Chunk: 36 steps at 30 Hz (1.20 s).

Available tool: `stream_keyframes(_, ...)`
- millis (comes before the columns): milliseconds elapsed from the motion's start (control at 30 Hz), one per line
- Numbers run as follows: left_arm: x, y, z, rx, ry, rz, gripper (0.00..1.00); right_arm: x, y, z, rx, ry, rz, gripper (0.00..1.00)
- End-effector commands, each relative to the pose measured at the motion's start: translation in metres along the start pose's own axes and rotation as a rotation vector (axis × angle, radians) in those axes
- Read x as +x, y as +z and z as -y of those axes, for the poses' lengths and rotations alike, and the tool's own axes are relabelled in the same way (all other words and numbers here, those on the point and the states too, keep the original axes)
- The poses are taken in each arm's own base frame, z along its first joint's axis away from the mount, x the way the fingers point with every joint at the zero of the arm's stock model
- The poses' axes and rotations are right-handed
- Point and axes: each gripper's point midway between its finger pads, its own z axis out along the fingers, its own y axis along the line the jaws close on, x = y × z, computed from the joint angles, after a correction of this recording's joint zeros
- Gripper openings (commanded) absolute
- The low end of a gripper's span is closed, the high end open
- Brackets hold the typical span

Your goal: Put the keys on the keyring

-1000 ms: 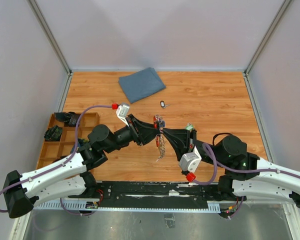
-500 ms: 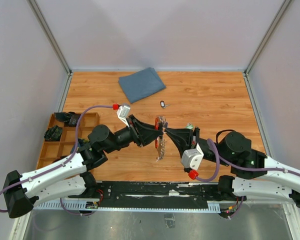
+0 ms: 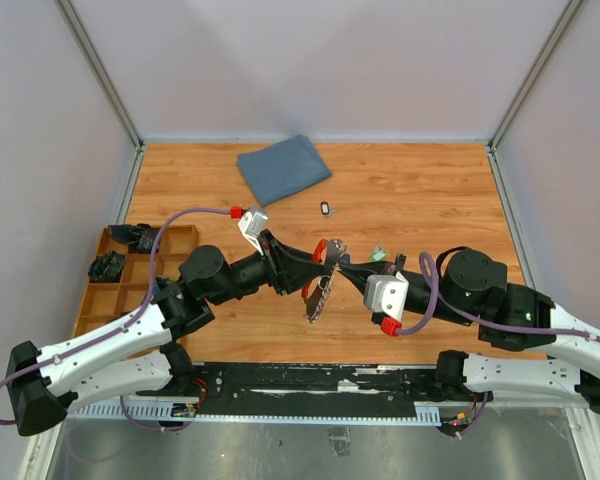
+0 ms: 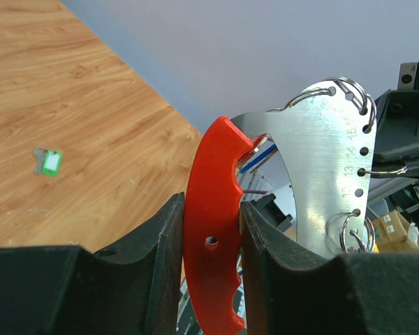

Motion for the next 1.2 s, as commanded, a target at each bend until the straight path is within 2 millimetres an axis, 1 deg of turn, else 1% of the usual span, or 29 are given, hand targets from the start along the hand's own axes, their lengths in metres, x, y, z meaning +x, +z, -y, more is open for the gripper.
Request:
stream_keyframes(0, -0.01, 0.003, -0.005, -0.037, 0.017, 0.019, 0.0, -0.016, -0.006, 0.012, 0.085, 0.094, 0.085, 0.0)
stream_keyframes(200, -0.008, 0.004, -0.003, -0.029, 0.014, 0.011, 0.01, -0.02, 0.004, 0.018, 0.163, 0.133, 0.154, 0.0)
stream_keyframes(400, -0.004, 0.004, -0.006, -0.036, 0.016, -0.004, 0.01, -0.024, 0.012, 0.016, 0.166, 0.155, 0.194, 0.0)
stream_keyframes(567, -0.003, 0.004, -0.004, -0.023, 0.02, -0.012, 0.01, -0.02, 0.015, 0.017, 0.198, 0.169, 0.197, 0.0)
stream_keyframes(800, -0.007, 0.004, 0.008, 0.025, 0.027, -0.013, 0.0, -0.023, 0.016, 0.018, 0.247, 0.229, 0.269, 0.0)
stream_keyframes(900, -0.01, 0.004, 0.012, 0.035, 0.025, -0.012, 0.01, -0.024, 0.016, 0.015, 0.236, 0.247, 0.279, 0.0)
stream_keyframes(1000, -0.011, 0.004, 0.015, 0.043, 0.026, -0.023, 0.0, -0.029, 0.015, 0.006, 0.178, 0.258, 0.305, 0.0)
stream_keyframes(1167, -0.008, 0.003, 0.016, 0.035, 0.034, -0.06, 0.0, -0.03, 0.009, -0.003, 0.096, 0.224, 0.264, 0.0)
